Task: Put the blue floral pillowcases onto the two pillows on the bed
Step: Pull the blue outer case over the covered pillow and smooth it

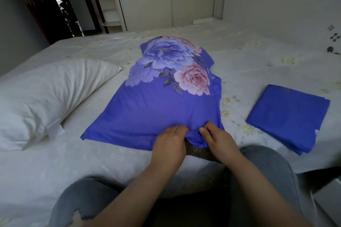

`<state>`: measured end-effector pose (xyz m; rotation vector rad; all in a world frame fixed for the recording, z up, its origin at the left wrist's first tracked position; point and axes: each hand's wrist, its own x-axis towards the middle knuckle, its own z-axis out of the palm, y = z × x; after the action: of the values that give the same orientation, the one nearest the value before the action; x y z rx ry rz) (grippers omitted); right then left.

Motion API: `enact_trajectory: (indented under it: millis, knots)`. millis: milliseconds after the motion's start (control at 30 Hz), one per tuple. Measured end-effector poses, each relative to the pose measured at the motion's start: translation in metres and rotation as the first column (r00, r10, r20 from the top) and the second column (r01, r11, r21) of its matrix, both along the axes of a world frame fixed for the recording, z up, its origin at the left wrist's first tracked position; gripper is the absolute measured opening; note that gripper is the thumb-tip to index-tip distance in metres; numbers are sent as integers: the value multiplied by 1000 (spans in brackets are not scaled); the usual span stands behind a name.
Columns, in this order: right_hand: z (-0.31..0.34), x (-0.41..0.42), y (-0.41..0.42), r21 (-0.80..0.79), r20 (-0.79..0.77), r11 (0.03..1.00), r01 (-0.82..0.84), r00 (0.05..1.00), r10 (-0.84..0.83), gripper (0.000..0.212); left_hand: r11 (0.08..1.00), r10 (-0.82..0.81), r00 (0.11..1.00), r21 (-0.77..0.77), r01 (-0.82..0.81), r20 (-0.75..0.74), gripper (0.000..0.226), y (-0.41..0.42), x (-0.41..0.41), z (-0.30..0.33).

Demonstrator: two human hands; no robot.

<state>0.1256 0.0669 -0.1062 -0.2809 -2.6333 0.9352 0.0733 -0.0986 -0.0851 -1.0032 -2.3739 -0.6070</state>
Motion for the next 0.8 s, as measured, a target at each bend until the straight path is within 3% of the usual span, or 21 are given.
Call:
enact_trajectory:
  millis: [67, 233, 333, 467, 567, 600, 733, 800]
  knots:
    - [-9, 3, -3, 22, 38, 1000, 13, 999, -14, 23, 1000, 17, 997, -10, -17, 76, 20, -1, 8, -18]
    - [-10, 22, -10, -18, -40, 997, 74, 996, -74, 23, 990, 0, 989, -138, 21, 147, 22, -10, 14, -58]
    - [-19, 30, -13, 214, 272, 977, 20, 959, -79, 40, 983, -46, 982, -167, 77, 184, 19, -13, 13, -56]
    - [-18, 22, -6, 323, 623, 940, -112, 773, -122, 69, 933, -199, 951, -253, 258, 235, 36, -12, 29, -43]
    - [-14, 7, -1, 383, 736, 896, -225, 660, -149, 76, 913, -310, 779, -58, 404, 546, 62, -6, 41, -14]
    - [-15, 4, -1, 395, 740, 881, -259, 658, -138, 69, 908, -351, 753, 6, 419, 556, 62, -3, 43, -3]
    - [-11, 4, -8, 398, 695, 888, -231, 707, -127, 64, 901, -434, 877, 87, 426, 205, 48, 9, 42, 27]
    - [-5, 6, -13, 460, 648, 869, -181, 737, -190, 64, 924, -383, 913, 59, 378, 142, 47, 16, 40, 30]
